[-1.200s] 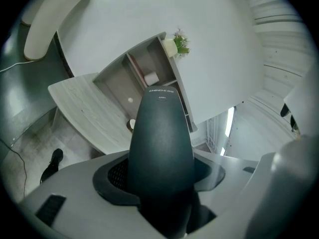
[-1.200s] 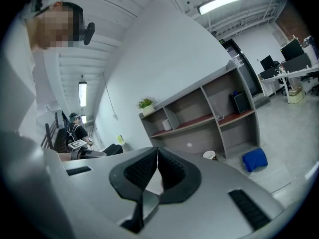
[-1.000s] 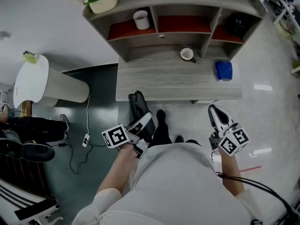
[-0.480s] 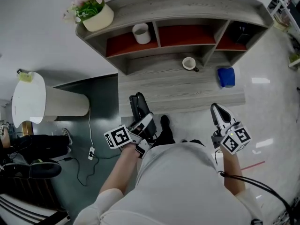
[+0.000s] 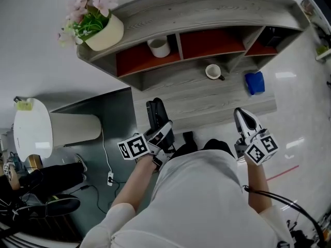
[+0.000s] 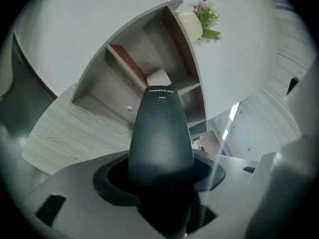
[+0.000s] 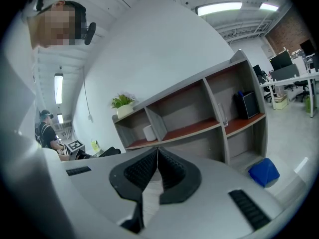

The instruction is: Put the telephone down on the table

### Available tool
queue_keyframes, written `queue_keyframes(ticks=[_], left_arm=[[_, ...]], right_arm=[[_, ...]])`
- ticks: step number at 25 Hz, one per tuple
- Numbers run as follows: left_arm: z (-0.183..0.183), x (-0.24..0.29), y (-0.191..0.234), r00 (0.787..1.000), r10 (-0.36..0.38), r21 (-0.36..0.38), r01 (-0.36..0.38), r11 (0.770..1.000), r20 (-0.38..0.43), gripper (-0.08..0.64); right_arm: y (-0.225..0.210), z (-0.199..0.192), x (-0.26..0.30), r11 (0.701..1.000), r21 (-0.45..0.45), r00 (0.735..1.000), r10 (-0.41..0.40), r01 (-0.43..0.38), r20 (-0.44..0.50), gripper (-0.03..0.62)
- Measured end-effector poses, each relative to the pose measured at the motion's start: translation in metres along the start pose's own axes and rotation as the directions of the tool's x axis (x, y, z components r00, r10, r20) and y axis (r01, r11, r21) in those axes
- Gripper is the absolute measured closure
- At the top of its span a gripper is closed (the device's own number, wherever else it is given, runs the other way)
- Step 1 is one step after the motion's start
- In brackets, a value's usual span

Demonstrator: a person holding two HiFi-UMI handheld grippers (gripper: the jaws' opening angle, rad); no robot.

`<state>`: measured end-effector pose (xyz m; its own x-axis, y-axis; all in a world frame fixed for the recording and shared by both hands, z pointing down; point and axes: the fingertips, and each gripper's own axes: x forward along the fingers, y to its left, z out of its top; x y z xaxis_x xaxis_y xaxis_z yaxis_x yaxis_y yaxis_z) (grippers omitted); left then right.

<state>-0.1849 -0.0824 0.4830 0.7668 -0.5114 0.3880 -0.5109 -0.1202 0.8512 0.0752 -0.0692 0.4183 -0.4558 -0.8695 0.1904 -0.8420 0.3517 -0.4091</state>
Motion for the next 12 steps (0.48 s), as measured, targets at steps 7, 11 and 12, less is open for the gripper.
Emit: queue_keyframes(ticks=[7,11,12], left_arm=[[0.005,0.026,0.023,0.998,0.027,0.013,-0.026,1.000,-0.057,0.272],[0.008,0.046,0.036,0.995,0.057,0.014,-0.056,0.998,-0.077,0.272],[0.008,0.051,0.040,0.995,0.067,0.014,-0.066,0.998,-0.079,0.270]], right_arm=[[-0.011,-0.015,0.011,0.999,0.033,0.999,-0.038,0.038,-0.012,0.575],[-0.020,-0.015,0.020,0.999,0.041,0.999,-0.033,0.034,-0.034,0.575],[-0.022,-0.014,0.022,0.999,0.045,0.999,-0.028,0.030,-0.042,0.575]])
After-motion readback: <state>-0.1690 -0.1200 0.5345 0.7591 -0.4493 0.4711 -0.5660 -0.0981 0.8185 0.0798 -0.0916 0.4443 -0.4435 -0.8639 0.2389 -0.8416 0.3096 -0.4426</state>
